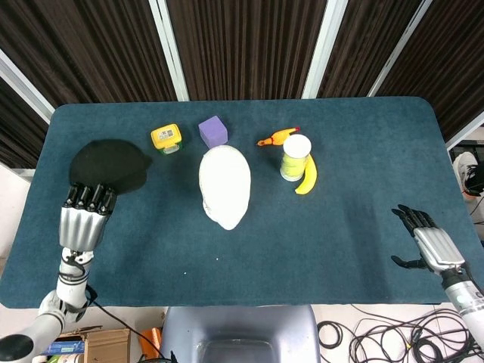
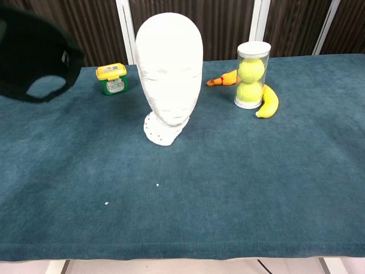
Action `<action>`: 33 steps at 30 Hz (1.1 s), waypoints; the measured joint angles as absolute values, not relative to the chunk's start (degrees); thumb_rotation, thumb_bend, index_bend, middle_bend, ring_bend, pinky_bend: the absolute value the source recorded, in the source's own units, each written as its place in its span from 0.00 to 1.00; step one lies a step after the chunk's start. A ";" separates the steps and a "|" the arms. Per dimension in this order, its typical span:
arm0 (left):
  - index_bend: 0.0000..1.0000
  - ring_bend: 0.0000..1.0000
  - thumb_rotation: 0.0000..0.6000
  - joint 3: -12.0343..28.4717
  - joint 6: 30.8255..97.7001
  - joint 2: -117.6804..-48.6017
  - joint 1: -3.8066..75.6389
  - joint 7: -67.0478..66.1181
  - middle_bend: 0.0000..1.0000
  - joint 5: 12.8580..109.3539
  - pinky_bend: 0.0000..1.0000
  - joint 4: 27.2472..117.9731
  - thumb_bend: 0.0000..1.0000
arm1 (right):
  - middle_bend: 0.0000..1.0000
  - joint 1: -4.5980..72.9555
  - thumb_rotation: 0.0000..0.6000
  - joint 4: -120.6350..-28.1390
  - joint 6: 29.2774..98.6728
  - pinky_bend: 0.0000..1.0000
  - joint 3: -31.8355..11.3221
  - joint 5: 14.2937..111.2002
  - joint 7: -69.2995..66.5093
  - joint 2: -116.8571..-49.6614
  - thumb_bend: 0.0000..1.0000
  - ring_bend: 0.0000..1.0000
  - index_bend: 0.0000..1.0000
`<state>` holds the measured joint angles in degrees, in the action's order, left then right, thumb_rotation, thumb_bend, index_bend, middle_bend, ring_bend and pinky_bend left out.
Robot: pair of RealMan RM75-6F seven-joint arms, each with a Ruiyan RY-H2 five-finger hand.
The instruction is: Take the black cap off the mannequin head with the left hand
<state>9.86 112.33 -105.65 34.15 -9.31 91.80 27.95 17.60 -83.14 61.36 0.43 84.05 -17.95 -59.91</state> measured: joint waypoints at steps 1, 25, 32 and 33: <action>0.71 0.69 1.00 9.00 112.00 -106.50 33.50 -8.70 0.81 91.97 0.56 26.42 0.65 | 0.00 17.69 1.00 -83.26 61.20 0.00 0.44 84.04 -17.67 -59.98 0.15 0.00 0.00; 0.00 0.00 1.00 -1.22 96.75 -111.17 16.90 -4.31 0.00 91.79 0.10 34.47 0.21 | 0.00 17.27 1.00 -84.09 62.61 0.00 0.49 84.74 -17.59 -59.62 0.15 0.00 0.00; 0.00 0.00 1.00 -4.85 92.40 -101.80 13.41 -8.33 0.00 91.23 0.09 53.98 0.20 | 0.00 16.89 1.00 -84.26 63.16 0.00 0.48 84.73 -17.22 -59.39 0.15 0.00 0.00; 0.00 0.00 1.00 -5.33 91.61 -100.16 13.02 -8.96 0.00 90.88 0.09 57.00 0.19 | 0.00 16.86 1.00 -84.36 63.17 0.00 0.49 84.66 -16.96 -59.34 0.15 0.00 0.00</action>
<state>-5.33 91.61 -100.16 13.02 -8.96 90.88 57.00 16.86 -84.36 63.17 0.49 84.66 -16.96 -59.34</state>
